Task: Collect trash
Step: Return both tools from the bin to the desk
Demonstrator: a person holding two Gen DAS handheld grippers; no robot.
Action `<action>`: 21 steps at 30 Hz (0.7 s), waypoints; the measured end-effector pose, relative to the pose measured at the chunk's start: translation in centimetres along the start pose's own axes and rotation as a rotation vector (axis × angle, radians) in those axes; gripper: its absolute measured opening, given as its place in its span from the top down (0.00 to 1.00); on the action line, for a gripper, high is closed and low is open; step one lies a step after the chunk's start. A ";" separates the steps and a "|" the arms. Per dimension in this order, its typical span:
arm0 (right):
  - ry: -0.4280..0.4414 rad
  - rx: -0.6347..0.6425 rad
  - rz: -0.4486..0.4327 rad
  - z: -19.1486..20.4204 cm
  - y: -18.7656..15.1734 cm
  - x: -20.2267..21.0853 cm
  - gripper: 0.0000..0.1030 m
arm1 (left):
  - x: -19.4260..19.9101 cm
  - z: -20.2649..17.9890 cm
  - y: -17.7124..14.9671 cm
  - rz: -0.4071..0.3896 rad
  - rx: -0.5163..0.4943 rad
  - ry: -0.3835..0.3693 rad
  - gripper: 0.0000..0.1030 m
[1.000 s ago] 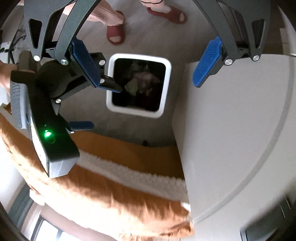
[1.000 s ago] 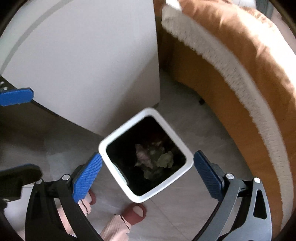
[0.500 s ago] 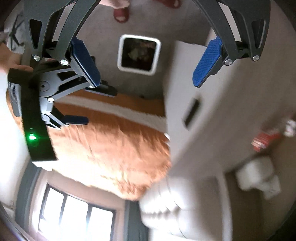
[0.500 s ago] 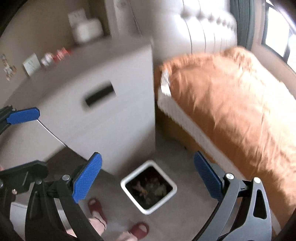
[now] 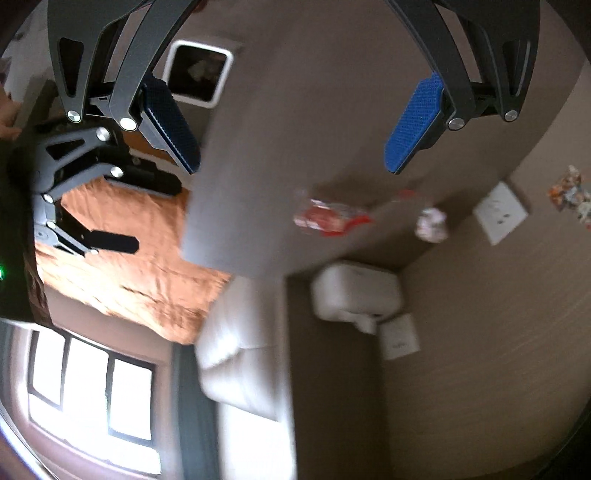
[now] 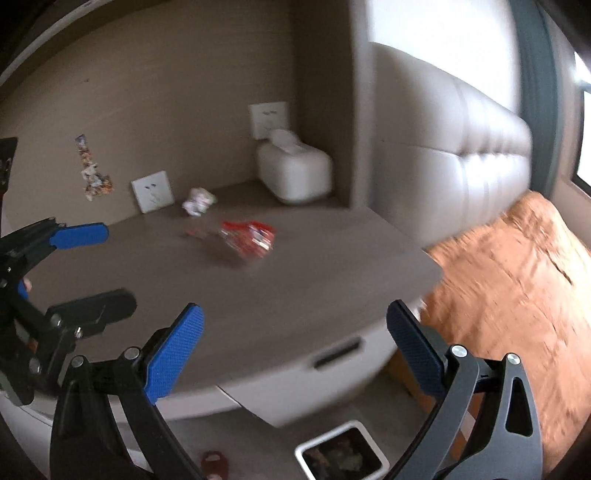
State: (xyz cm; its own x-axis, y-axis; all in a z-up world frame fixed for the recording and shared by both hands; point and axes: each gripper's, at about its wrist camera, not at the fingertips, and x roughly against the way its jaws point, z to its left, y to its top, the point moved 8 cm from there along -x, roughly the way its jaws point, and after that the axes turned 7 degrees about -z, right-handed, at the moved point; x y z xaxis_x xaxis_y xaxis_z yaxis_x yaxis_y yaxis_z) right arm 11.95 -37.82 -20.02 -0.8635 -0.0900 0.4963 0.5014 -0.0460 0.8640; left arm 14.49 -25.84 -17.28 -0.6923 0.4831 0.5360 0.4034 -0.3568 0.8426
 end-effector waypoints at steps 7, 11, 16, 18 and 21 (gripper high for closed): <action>0.009 0.028 0.018 3.8 2.9 -5.4 0.04 | -2.8 9.2 1.9 -0.006 0.035 0.069 0.05; -0.007 0.008 0.044 4.8 3.3 -9.1 0.04 | -5.9 13.2 2.8 -0.004 0.032 0.077 0.05; -0.031 -0.016 0.101 5.2 2.9 -13.0 0.04 | -10.9 16.7 3.5 0.022 0.049 0.076 0.05; -0.018 -0.040 0.120 5.5 2.9 -14.2 0.04 | -13.2 17.9 3.4 0.046 0.067 0.069 0.05; -0.046 -0.040 0.139 5.3 2.9 -15.4 0.04 | -15.9 18.9 3.1 0.071 0.073 0.080 0.05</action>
State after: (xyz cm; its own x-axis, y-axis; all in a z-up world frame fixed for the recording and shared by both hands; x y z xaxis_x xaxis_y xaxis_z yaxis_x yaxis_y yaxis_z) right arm 26.40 -31.33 -24.73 -0.7865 -0.0526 0.6153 0.6175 -0.0760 0.7829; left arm 38.10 -19.53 -22.22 -0.7048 0.3921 0.5912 0.4937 -0.3274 0.8057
